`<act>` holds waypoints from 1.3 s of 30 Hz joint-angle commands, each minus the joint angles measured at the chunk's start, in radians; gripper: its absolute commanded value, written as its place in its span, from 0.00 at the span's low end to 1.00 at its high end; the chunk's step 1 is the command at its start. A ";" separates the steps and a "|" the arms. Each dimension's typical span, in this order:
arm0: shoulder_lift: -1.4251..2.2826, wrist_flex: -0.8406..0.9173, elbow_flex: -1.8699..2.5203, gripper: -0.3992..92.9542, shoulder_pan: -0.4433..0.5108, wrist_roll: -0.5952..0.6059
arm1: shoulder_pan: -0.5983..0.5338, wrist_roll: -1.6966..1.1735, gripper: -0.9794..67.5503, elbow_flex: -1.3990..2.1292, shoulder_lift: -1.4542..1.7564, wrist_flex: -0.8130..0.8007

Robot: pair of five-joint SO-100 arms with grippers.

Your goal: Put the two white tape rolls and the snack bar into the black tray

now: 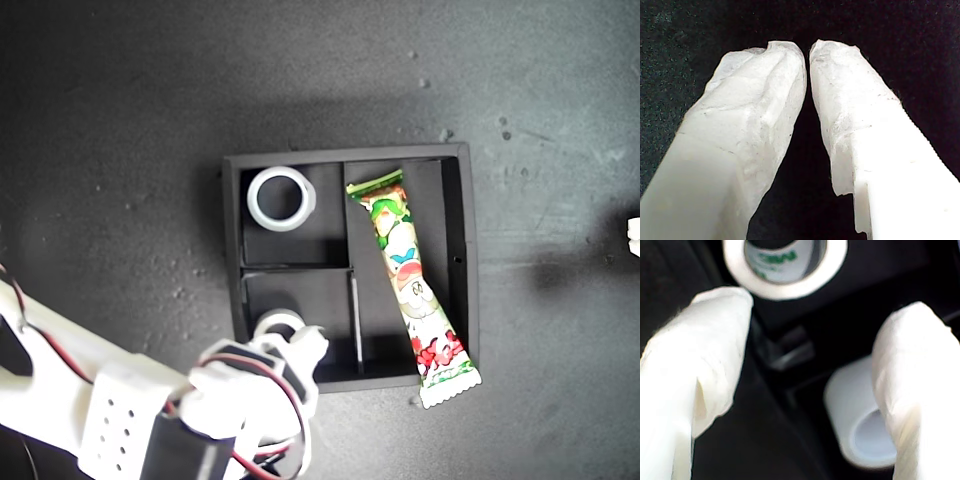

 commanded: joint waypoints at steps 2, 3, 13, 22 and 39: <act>0.252 0.018 0.169 0.19 -0.002 -0.028 | 0.006 -0.003 0.09 0.012 0.002 0.003; 0.325 0.018 0.247 0.17 -0.008 -0.038 | 0.002 -0.005 0.09 0.012 0.008 0.002; 1.255 -0.129 1.246 0.00 -0.112 -0.161 | -0.006 -0.005 0.09 0.012 0.008 0.002; 1.667 -0.413 1.954 0.00 -0.187 -0.279 | -0.006 -0.005 0.09 0.012 0.008 0.002; 2.295 -0.578 2.554 0.00 -0.193 -0.302 | 0.009 -0.006 0.09 0.012 0.008 0.002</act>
